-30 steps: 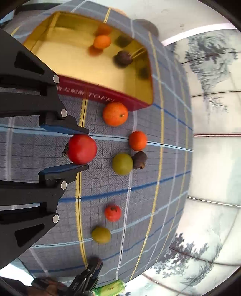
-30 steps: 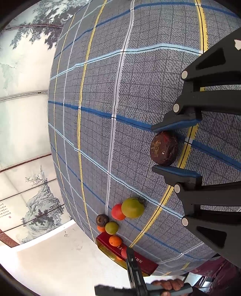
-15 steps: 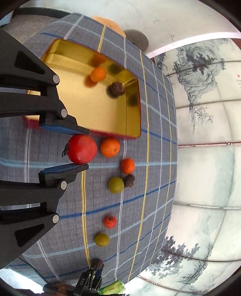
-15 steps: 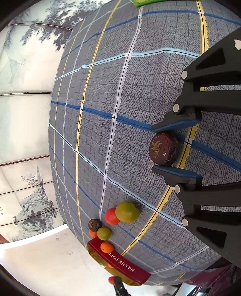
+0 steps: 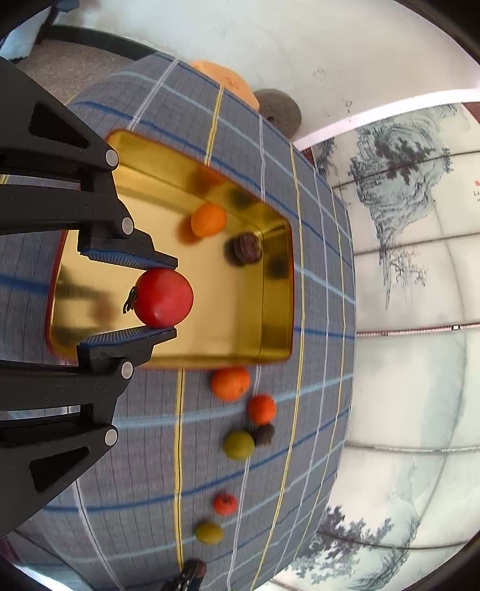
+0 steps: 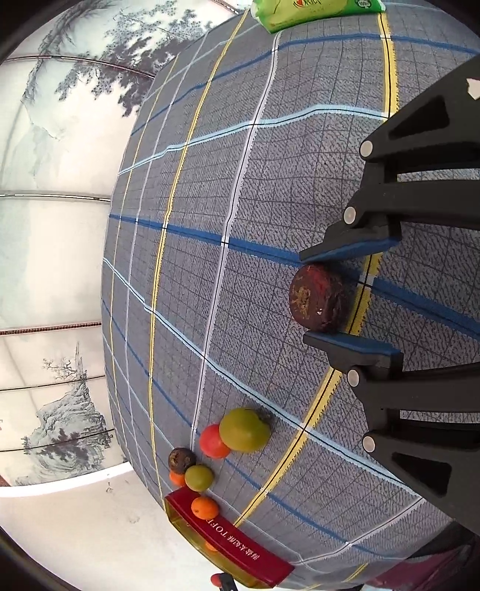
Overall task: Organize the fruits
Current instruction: 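Carry the tomato into the tray and open the left gripper while the right gripper holds the brown fruit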
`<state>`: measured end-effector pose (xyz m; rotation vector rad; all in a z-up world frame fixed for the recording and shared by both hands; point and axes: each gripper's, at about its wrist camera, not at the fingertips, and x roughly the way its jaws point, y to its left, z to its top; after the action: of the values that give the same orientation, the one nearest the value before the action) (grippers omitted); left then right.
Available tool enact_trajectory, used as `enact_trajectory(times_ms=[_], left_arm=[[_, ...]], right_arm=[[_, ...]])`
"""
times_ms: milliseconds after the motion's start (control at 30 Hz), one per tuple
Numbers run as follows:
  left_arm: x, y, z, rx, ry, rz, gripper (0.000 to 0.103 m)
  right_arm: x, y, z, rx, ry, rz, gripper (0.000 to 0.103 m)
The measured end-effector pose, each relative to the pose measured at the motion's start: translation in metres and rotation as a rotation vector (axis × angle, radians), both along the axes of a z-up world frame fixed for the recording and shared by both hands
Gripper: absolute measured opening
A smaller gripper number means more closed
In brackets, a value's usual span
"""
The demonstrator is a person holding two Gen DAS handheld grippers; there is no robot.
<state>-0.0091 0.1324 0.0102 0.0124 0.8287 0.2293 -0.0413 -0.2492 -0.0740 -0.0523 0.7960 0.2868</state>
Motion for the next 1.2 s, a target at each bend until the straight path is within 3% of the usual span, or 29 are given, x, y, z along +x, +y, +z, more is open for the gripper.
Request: enact_trajectory(times_ms=[267, 600, 1200], left_arm=[[0.003, 0.028, -0.014, 0.032, 0.026, 0.05, 0.031], [0.009, 0.049, -0.031, 0.031, 0.066, 0.083, 0.031], [0.015, 0.062, -0.047, 0.049, 0.096, 0.1, 0.031]], right_arm=[[-0.003, 0.004, 0.001, -0.007, -0.006, -0.034, 0.033], [-0.012, 0.005, 0.007, 0.054, -0.006, -0.048, 0.033], [-0.031, 0.062, 0.072, 0.071, -0.109, 0.089, 0.033]])
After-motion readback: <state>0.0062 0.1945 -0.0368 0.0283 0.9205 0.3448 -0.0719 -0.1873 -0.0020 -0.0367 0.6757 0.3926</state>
